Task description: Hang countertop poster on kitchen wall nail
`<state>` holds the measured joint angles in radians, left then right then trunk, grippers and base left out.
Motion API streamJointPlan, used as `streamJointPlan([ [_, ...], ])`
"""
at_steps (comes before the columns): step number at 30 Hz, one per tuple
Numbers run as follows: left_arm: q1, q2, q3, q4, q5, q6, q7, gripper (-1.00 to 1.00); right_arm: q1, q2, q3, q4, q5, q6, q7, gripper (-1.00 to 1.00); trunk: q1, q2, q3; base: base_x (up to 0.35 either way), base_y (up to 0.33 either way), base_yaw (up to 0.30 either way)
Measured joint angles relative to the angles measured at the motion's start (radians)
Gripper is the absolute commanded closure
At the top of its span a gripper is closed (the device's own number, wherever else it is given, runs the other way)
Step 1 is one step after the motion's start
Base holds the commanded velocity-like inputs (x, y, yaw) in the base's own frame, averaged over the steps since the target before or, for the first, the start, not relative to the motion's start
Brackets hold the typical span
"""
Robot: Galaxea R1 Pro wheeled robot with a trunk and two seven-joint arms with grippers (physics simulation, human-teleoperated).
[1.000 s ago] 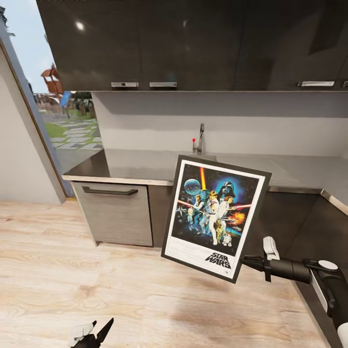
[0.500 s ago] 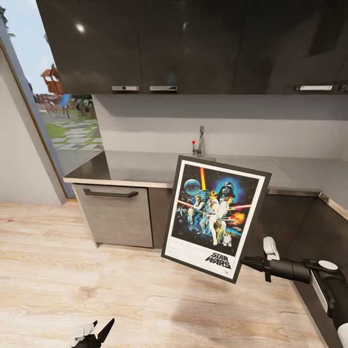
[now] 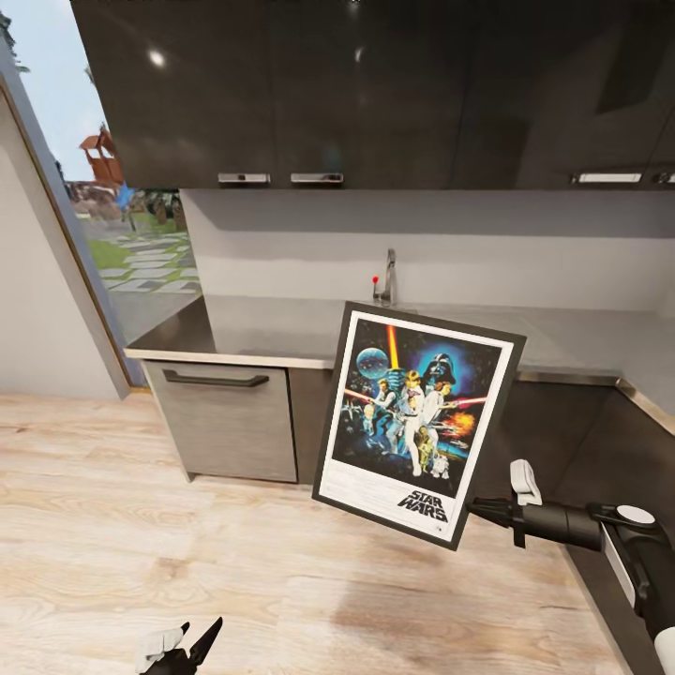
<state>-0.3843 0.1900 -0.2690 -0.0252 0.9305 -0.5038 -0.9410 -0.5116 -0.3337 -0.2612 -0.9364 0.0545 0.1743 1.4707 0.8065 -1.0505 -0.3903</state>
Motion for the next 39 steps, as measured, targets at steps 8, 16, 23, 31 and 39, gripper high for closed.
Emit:
streamJointPlan([
  [8, 0.0, 0.0, 0.0, 0.0, 0.0, 0.0, 0.0, -1.0, 0.0, 0.0, 0.0, 0.0, 0.0, -0.001, -0.001, 1.0, -0.031, 0.056, 0.025, 0.0, 0.0, 0.0],
  [16, 0.0, 0.0, 0.0, 0.0, -0.001, 0.0, 0.0, -1.0, 0.002, 0.006, 0.0, 0.0, 0.0, -0.004, 0.0, 1.0, -0.061, 0.112, 0.05, 0.0, 0.0, 0.0],
  [23, 0.0, -0.001, 0.0, 0.0, -0.001, 0.0, 0.0, -1.0, 0.002, 0.006, 0.0, 0.0, 0.0, -0.005, -0.001, 1.0, -0.088, 0.161, 0.072, 0.0, 0.0, 0.0],
  [31, 0.0, -0.001, 0.0, 0.0, -0.002, 0.0, 0.0, -1.0, 0.002, 0.006, 0.0, 0.0, 0.0, -0.005, -0.002, 1.0, -0.119, 0.217, 0.097, 0.0, 0.0, 0.0],
  [39, 0.0, -0.002, 0.0, 0.0, -0.002, 0.0, 0.0, -1.0, 0.002, 0.006, 0.0, 0.0, 0.0, -0.005, -0.002, 1.0, -0.15, 0.273, 0.122, 0.0, 0.0, 0.0],
])
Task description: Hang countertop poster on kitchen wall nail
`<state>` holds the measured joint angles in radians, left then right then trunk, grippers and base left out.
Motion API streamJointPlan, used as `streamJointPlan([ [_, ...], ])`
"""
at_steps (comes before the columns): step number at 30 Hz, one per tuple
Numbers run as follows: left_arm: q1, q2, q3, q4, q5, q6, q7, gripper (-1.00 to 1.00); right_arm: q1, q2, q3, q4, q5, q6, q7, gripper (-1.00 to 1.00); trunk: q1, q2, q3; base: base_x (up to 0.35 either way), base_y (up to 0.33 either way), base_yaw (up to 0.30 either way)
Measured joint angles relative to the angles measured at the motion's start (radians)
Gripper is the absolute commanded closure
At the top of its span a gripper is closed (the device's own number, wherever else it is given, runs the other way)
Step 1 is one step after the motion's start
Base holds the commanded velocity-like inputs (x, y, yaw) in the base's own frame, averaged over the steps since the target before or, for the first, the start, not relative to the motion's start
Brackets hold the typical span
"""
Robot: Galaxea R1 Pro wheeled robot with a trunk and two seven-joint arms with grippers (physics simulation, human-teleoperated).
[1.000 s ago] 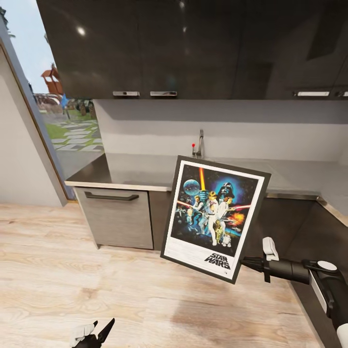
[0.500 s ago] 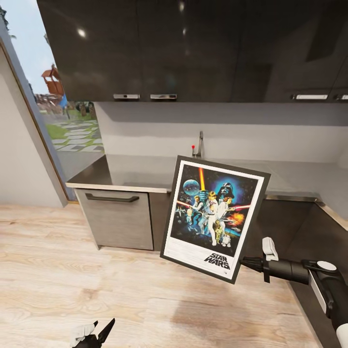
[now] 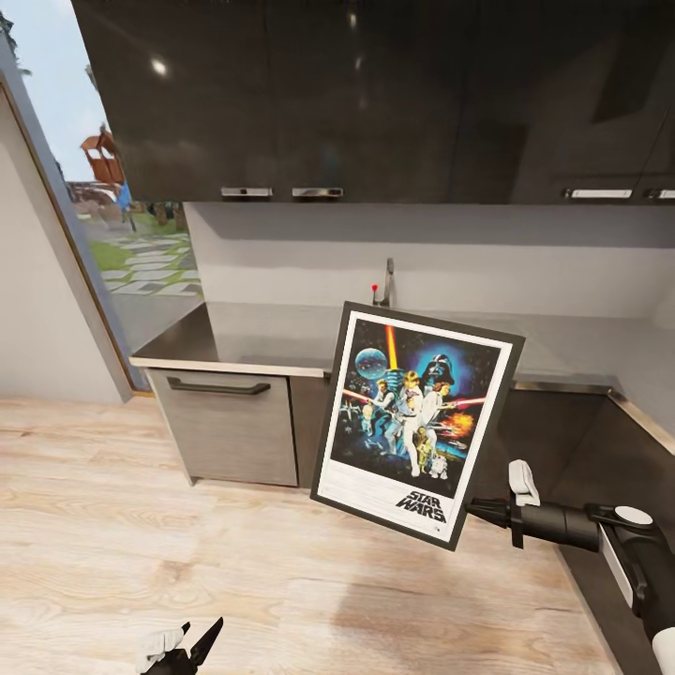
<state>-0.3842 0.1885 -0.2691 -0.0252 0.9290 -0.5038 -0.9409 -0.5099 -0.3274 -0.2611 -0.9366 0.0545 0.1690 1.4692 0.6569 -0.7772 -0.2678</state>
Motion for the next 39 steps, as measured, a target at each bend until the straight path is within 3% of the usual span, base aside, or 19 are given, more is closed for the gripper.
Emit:
streamJointPlan([
  [39, 0.0, 0.0, -0.002, 0.0, 0.0, 0.0, 0.0, -1.0, 0.0, 0.0, 0.0, -0.001, 0.001, -0.001, 0.0, 1.0, -0.15, 0.274, 0.123, 0.0, 0.0, 0.0],
])
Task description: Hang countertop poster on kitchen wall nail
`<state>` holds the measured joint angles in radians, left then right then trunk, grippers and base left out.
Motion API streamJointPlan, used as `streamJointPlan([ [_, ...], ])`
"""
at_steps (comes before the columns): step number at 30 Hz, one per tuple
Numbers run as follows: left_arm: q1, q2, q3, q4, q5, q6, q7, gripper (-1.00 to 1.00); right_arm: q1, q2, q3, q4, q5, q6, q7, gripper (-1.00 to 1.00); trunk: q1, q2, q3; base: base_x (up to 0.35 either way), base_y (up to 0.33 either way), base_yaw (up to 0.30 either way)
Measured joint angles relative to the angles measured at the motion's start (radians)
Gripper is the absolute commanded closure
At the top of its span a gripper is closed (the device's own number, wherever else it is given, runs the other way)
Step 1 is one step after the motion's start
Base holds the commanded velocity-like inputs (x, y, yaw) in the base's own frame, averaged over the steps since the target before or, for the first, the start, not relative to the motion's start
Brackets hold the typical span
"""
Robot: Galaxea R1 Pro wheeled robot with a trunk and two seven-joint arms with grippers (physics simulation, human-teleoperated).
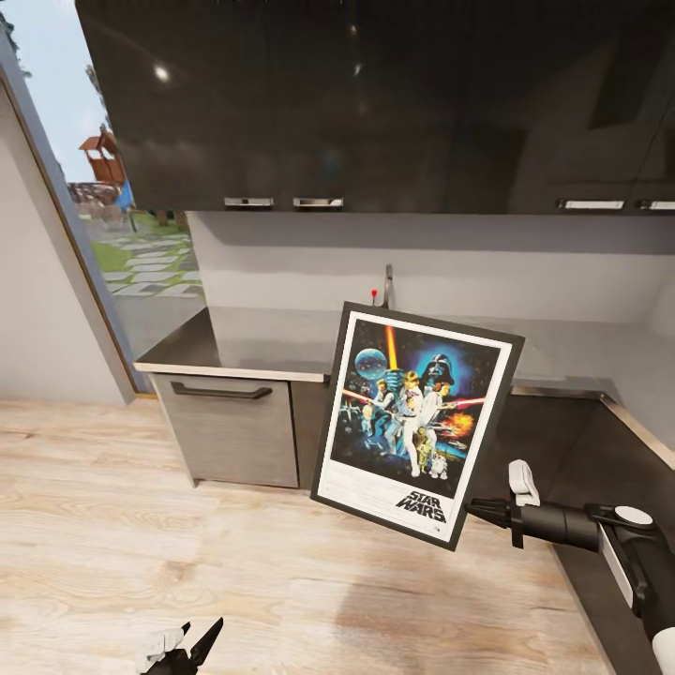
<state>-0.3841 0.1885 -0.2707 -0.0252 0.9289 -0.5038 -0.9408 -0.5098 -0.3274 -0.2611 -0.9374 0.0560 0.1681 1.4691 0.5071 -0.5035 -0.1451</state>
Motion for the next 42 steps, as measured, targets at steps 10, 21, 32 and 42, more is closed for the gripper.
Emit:
streamJointPlan([
  [10, 0.0, 0.0, 0.0, 0.0, 0.0, 0.0, 0.0, -1.0, 0.0, 0.0, 0.0, 0.0, 0.0, -0.001, 0.0, 1.0, -0.038, 0.07, 0.032, 0.0, 0.0, 0.0],
  [21, 0.0, 0.0, 0.0, 0.0, 0.0, 0.0, 0.0, -1.0, 0.001, 0.0, -0.001, 0.0, 0.0, -0.001, 0.0, 1.0, -0.058, 0.106, 0.047, 0.0, 0.0, 0.0],
  [32, 0.0, 0.0, 0.0, 0.0, 0.0, 0.0, 0.0, -1.0, 0.001, 0.0, -0.001, 0.0, 0.0, -0.001, 0.0, 1.0, -0.058, 0.106, 0.047, 0.0, 0.0, 0.0],
  [42, 0.0, 0.0, 0.001, 0.0, 0.0, 0.0, -0.001, -1.0, 0.002, 0.0, -0.001, -0.003, -0.001, -0.001, 0.0, 1.0, -0.058, 0.106, 0.047, 0.0, 0.021, 0.0],
])
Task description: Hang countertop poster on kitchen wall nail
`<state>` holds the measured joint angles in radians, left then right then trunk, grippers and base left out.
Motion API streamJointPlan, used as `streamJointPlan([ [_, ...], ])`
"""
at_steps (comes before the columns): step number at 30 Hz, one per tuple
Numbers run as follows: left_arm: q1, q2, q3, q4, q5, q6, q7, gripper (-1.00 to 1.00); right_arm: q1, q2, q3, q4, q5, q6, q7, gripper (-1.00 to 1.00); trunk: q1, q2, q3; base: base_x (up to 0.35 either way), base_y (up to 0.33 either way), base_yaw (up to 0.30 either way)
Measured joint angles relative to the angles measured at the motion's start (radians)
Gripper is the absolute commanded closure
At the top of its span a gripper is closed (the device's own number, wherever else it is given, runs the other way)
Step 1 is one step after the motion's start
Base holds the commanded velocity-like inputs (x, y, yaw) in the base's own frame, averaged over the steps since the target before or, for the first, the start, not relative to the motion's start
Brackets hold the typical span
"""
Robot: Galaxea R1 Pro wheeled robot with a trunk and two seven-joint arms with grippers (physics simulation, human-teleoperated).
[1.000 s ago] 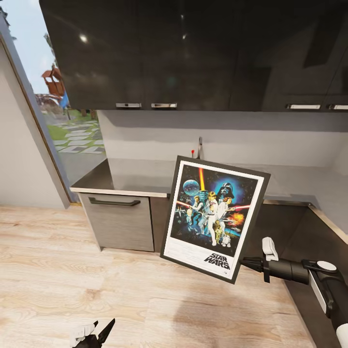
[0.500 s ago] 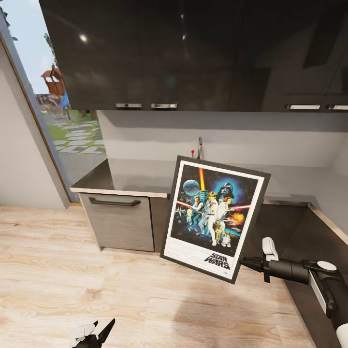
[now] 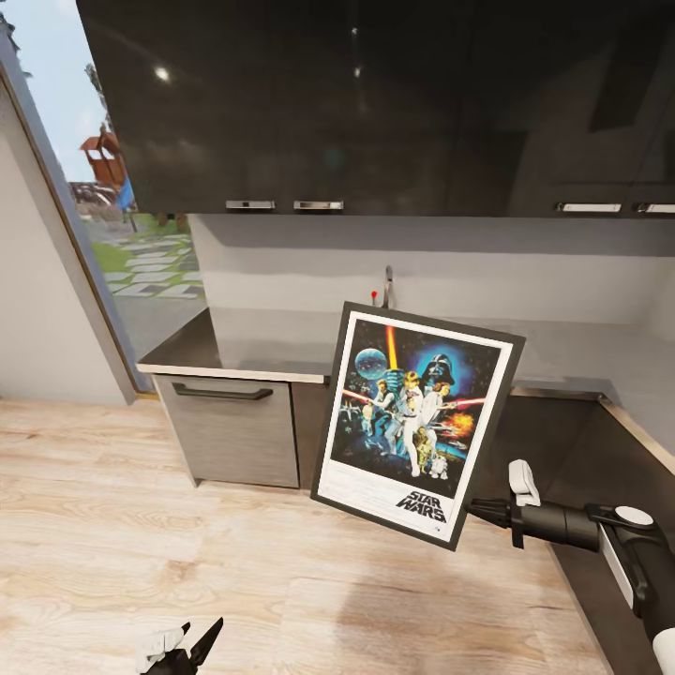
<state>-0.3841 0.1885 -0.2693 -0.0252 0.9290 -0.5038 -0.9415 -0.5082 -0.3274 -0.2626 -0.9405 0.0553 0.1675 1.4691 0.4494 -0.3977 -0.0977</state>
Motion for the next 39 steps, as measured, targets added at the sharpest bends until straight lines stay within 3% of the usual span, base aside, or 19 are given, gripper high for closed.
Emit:
streamJointPlan([
  [7, 0.0, 0.0, 0.0, 0.0, 0.0, 0.0, 0.0, -1.0, 0.0, 0.0, 0.001, 0.0, 0.001, -0.001, 0.0, 1.0, 0.0, 0.0, 0.0, 0.0, 0.24, 0.071],
  [19, 0.0, 0.0, 0.0, 0.0, 0.001, 0.001, 0.0, -1.0, 0.0, 0.0, 0.002, 0.0, 0.001, -0.002, -0.003, 1.0, 0.0, 0.0, 0.0, 0.038, 0.282, 0.263],
  [39, 0.0, 0.0, 0.0, 0.0, 0.001, 0.002, 0.0, -1.0, 0.0, 0.0, 0.003, -0.001, 0.001, -0.002, -0.014, 1.0, 0.0, 0.0, 0.0, 0.204, 0.248, 0.281],
])
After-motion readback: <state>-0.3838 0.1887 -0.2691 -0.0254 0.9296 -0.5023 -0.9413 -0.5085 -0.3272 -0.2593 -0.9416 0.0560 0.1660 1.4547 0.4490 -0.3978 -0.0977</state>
